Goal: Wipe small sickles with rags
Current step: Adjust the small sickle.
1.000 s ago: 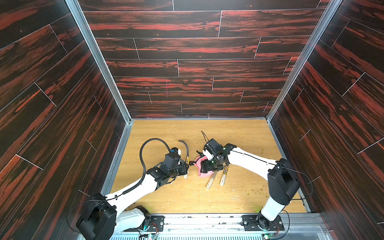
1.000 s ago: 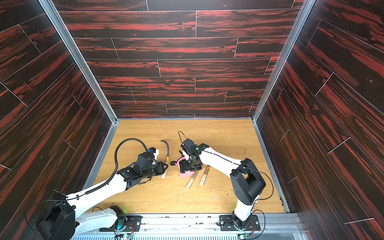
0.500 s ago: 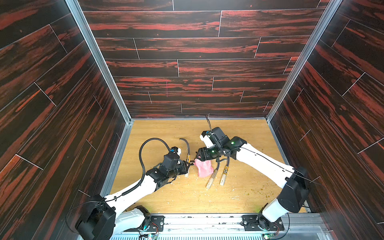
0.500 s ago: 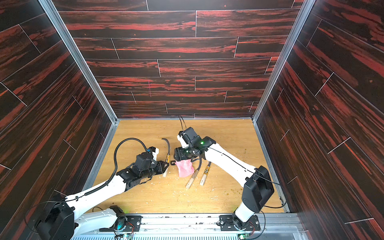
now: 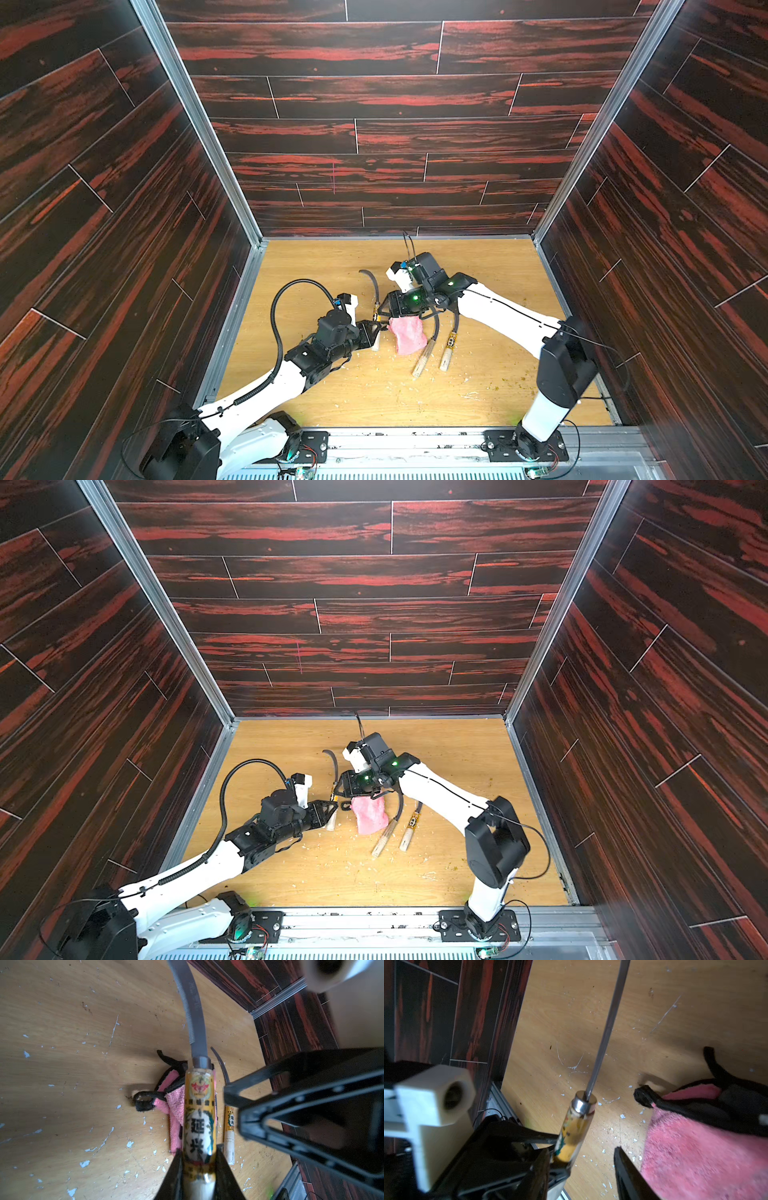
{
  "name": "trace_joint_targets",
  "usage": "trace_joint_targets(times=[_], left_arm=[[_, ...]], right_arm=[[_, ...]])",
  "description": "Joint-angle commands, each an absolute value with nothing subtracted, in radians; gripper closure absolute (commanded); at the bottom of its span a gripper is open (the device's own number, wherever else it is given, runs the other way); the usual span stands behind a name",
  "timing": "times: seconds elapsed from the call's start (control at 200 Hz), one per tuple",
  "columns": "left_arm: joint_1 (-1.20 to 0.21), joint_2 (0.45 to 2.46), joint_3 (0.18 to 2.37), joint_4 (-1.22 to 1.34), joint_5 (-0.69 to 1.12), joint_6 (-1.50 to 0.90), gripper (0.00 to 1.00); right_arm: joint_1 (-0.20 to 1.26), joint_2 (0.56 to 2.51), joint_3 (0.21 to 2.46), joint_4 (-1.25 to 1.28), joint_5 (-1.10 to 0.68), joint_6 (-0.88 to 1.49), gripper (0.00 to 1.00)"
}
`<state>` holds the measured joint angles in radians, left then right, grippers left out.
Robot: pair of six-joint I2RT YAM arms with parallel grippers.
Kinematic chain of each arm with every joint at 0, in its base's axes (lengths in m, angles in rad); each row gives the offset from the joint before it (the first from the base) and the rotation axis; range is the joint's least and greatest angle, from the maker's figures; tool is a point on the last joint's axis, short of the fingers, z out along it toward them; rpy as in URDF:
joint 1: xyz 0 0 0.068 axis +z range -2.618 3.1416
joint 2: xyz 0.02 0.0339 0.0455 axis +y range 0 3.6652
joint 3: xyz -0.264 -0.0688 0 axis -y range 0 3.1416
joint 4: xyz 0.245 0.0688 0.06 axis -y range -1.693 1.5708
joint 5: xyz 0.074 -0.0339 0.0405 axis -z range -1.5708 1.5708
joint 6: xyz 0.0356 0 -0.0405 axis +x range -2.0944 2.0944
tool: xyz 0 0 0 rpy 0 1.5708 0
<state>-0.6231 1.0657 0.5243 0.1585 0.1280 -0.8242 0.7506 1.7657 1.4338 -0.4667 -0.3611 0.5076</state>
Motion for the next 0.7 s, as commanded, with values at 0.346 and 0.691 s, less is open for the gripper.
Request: trace_joint_targets(times=[0.346,0.691], left_arm=[[-0.626,1.031,0.489,0.262,0.149,-0.856,1.0],[-0.626,1.033,0.5,0.249,0.146,-0.844,1.0]], right_arm=[[0.749,1.844,1.505,-0.403,-0.462,0.529,0.5],[0.75,1.874,1.514,-0.39,-0.497,0.54,0.59]])
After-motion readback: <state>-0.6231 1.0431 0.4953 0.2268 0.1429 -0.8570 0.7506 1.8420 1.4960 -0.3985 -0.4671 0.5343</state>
